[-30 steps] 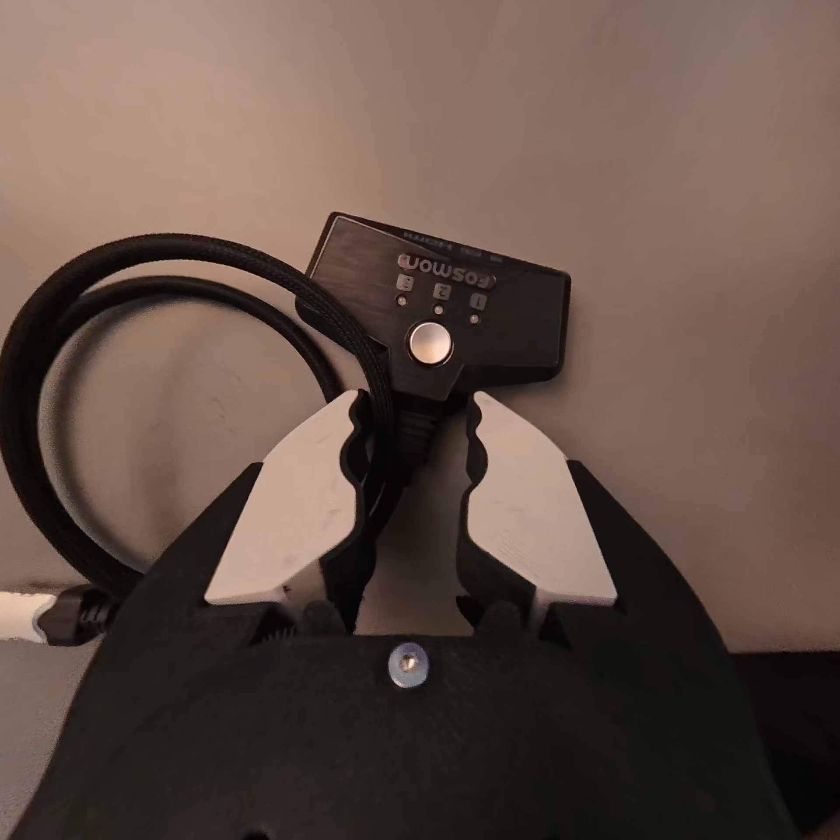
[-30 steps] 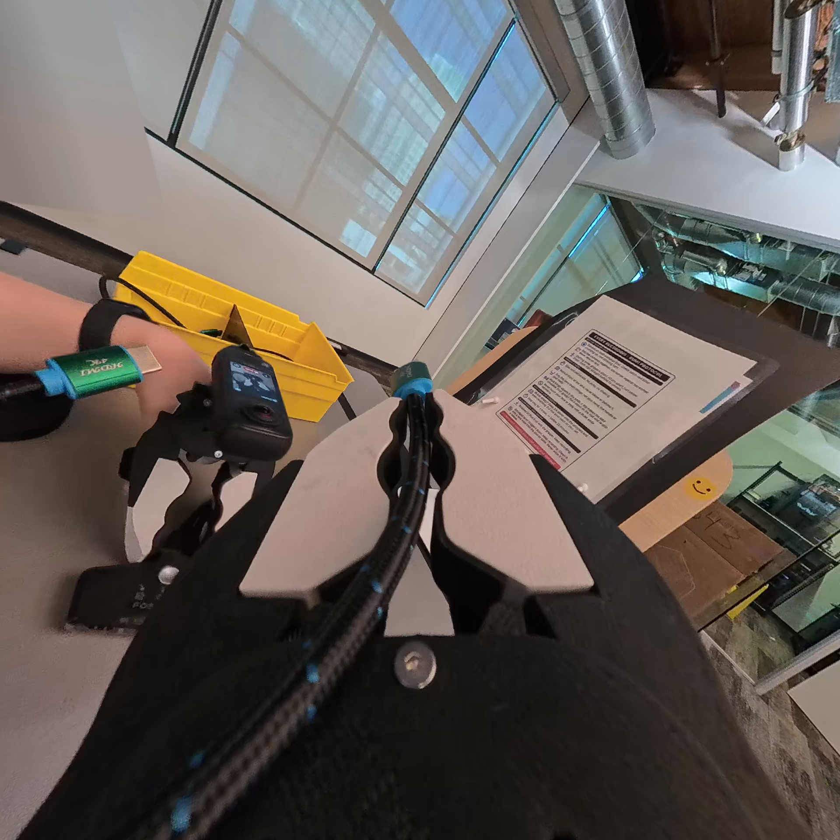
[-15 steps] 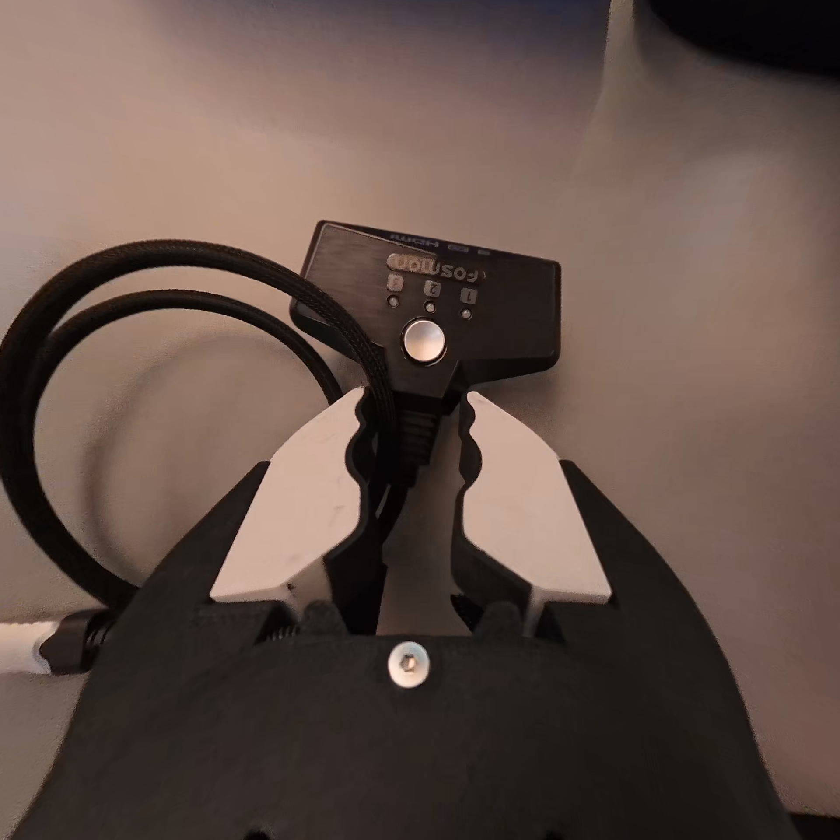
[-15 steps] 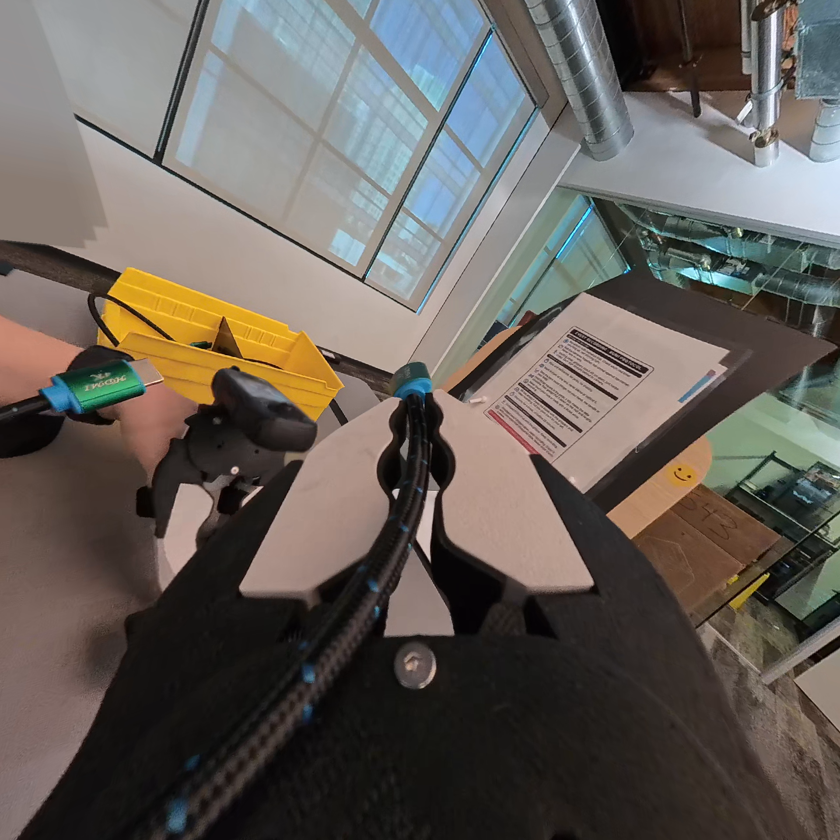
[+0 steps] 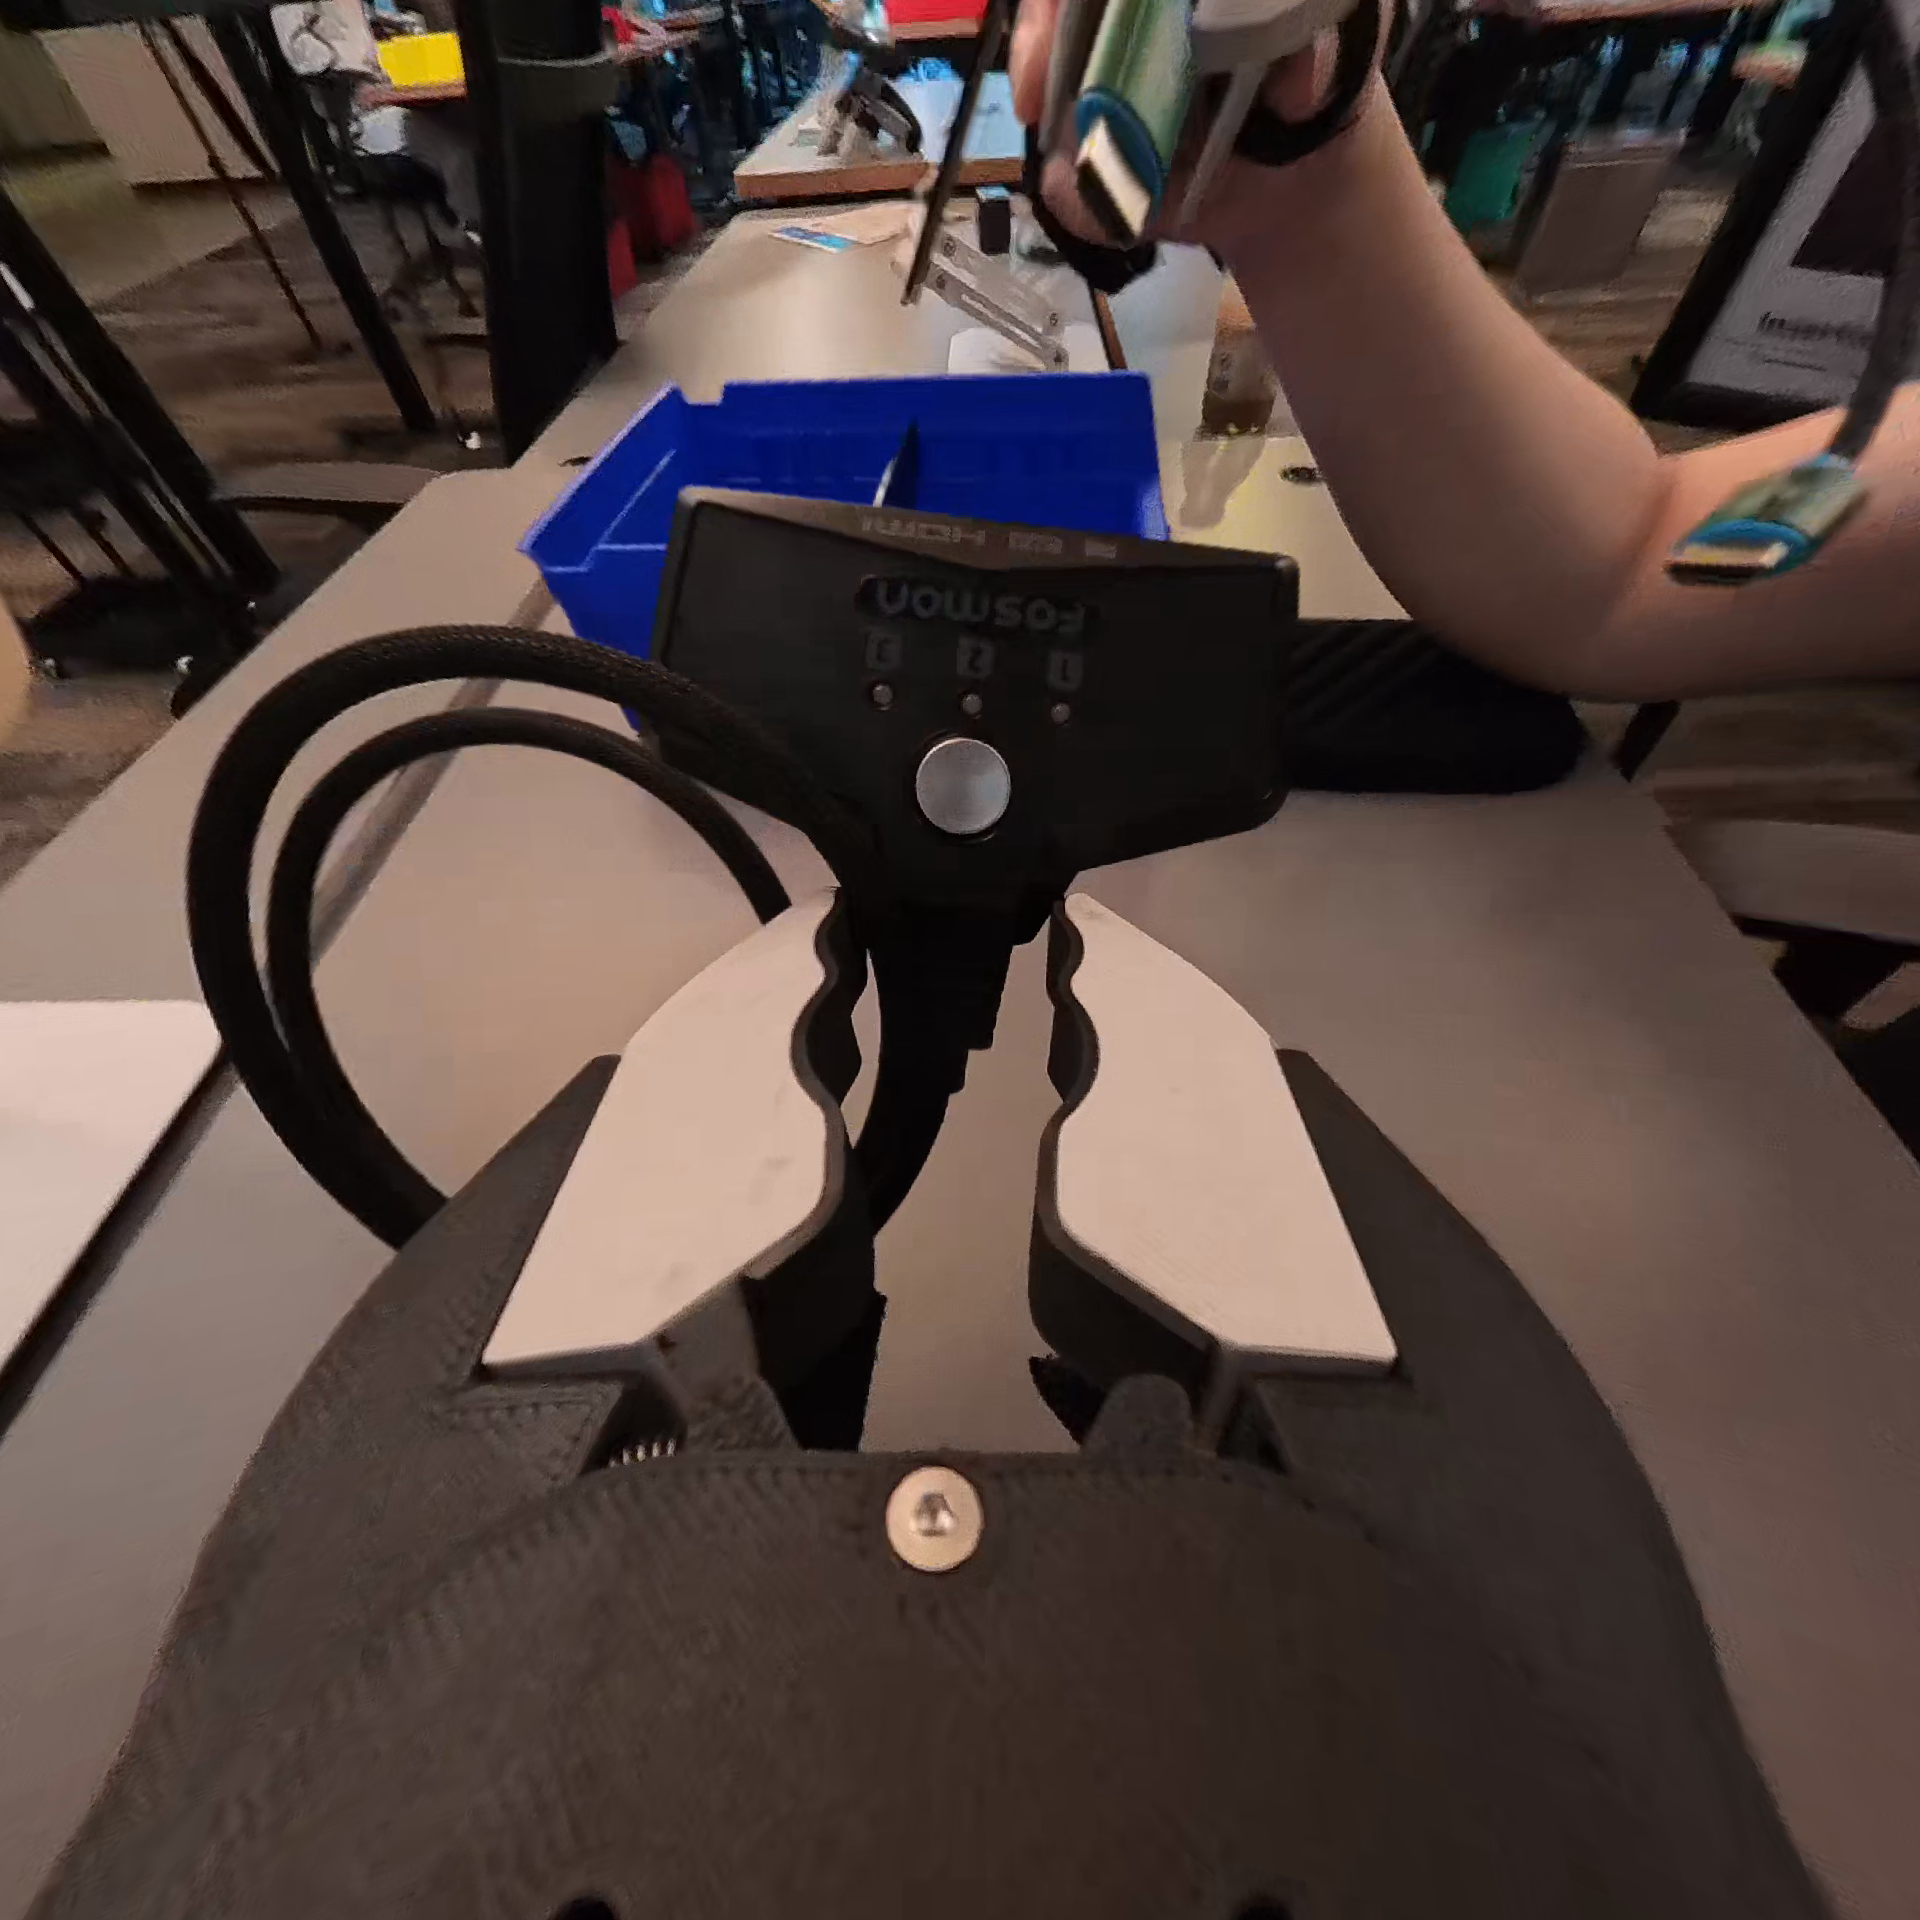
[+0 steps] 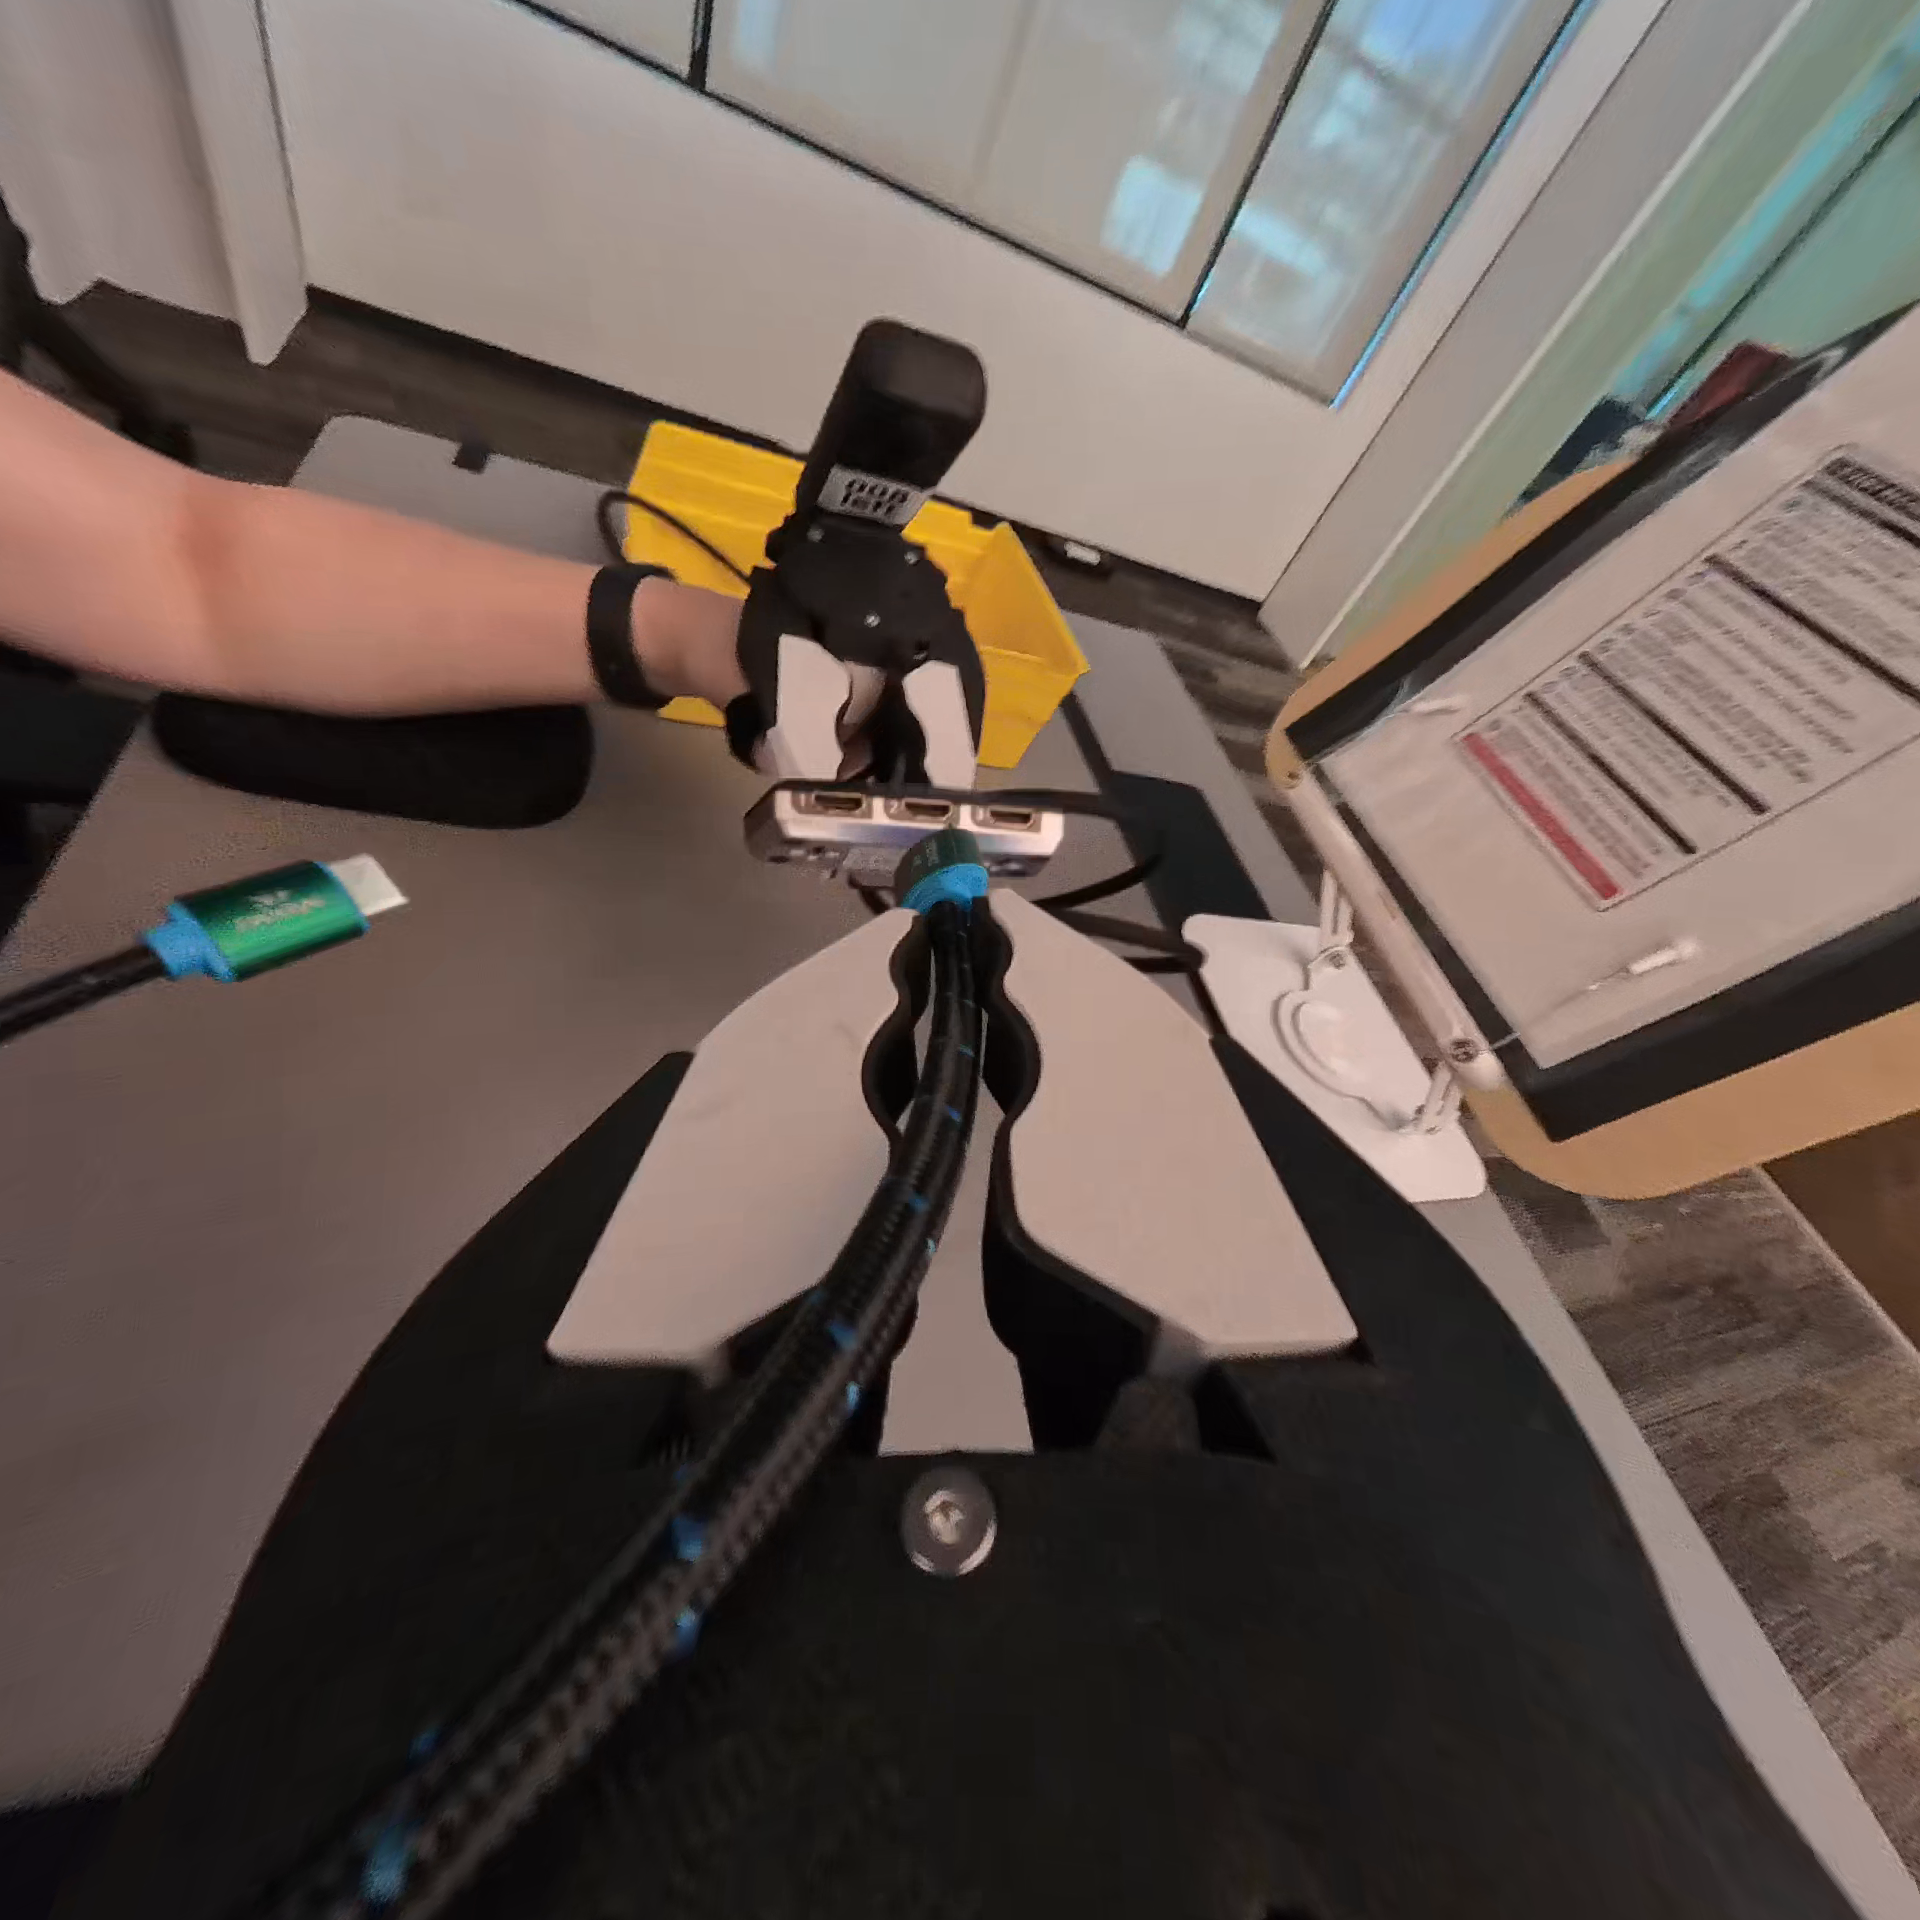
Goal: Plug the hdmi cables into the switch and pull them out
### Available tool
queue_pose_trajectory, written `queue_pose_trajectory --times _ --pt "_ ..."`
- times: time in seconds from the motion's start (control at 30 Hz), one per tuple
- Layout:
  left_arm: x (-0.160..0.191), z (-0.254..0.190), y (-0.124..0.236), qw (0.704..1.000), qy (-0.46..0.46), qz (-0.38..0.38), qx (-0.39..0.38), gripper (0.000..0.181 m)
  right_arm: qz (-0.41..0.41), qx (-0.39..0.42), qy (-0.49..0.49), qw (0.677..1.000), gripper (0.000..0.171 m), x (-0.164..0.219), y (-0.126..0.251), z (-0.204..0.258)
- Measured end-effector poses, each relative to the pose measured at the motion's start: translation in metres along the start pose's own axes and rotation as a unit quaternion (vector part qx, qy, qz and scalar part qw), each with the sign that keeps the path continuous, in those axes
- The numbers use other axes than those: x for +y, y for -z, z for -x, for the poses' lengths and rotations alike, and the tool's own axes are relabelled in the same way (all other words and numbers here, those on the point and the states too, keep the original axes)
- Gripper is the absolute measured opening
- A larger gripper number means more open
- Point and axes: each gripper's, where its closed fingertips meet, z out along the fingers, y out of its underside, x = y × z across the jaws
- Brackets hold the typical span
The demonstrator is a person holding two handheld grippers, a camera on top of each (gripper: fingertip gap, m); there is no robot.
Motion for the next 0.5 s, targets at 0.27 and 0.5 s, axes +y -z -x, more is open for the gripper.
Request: queue_pose_trajectory --times 0.27,0.5 --pt "0.003 -0.008 0.001 0.996 -0.073 0.048 -0.016 0.033 0.059 -0.032 -0.006 0.998 0.009 -0.016 -0.008 0.033" --pt "0.0 -0.002 0.004 0.993 -0.092 0.049 -0.05 0.032 0.108 -0.01 -0.019 0.994 0.009 -0.008 -0.027 0.034"
